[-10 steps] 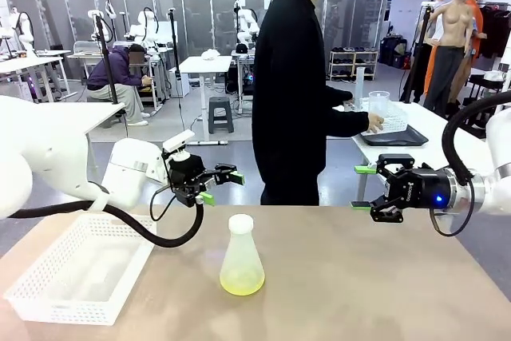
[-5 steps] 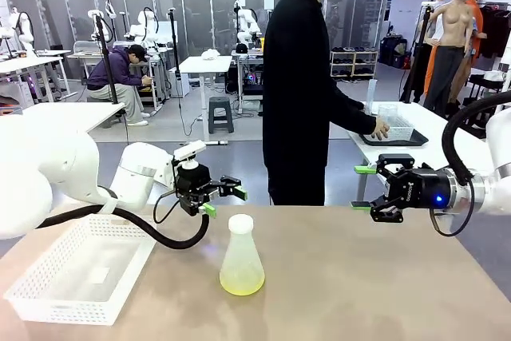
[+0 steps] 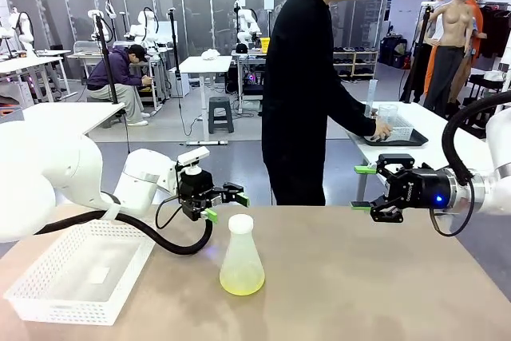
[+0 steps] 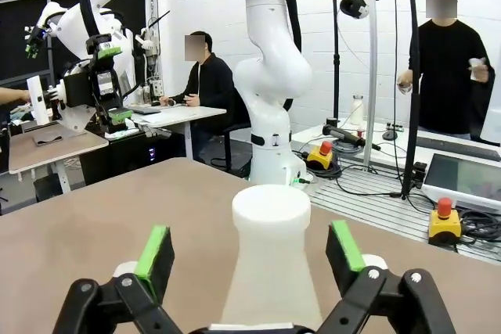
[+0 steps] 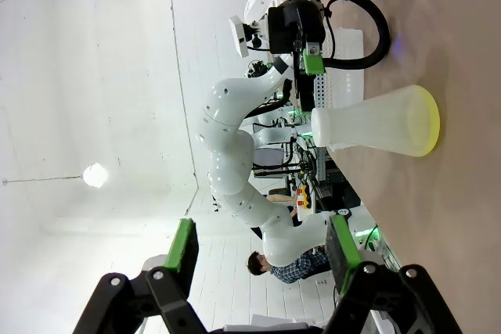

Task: Prepare the solutions needed for the experiment.
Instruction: When the human places the Big flask in the center of the table, pick up the Big flask and place it in the left Organizing basket.

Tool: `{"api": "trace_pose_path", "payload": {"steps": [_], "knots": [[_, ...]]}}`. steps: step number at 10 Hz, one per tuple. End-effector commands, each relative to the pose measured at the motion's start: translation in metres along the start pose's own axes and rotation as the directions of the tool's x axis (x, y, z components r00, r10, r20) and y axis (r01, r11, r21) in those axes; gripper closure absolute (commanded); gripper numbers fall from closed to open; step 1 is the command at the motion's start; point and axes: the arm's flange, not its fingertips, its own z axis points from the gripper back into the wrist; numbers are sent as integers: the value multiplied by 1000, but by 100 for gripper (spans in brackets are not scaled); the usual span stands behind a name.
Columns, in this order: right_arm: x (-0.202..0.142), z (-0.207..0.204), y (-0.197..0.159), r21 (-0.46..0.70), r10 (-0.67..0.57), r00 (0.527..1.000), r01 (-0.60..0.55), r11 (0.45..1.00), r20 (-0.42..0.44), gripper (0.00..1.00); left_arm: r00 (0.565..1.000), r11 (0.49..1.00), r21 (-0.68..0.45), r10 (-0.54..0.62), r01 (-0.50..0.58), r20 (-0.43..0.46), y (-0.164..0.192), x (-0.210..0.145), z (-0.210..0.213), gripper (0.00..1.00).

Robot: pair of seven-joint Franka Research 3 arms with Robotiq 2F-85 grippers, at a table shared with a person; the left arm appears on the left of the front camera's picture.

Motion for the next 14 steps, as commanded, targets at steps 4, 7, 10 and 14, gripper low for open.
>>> {"api": "trace_pose_path", "payload": {"steps": [4, 7, 10, 14], "knots": [[0, -1, 1, -2, 3, 1000, -3, 1000, -2, 17, 1000, 1000, -2, -17, 17, -9, 0, 4, 0, 0], [0, -1, 1, -2, 3, 1000, -3, 1000, -2, 17, 1000, 1000, -5, -14, 13, -26, 2, -19, 10, 0], [0, -1, 1, -2, 3, 1000, -3, 1000, -2, 17, 1000, 999, -44, -8, 8, 3, 6, -36, 8, 0], [0, -1, 1, -2, 3, 1000, -3, 1000, -2, 17, 1000, 994, -105, -21, 19, -16, 0, -48, -28, 0]]}}
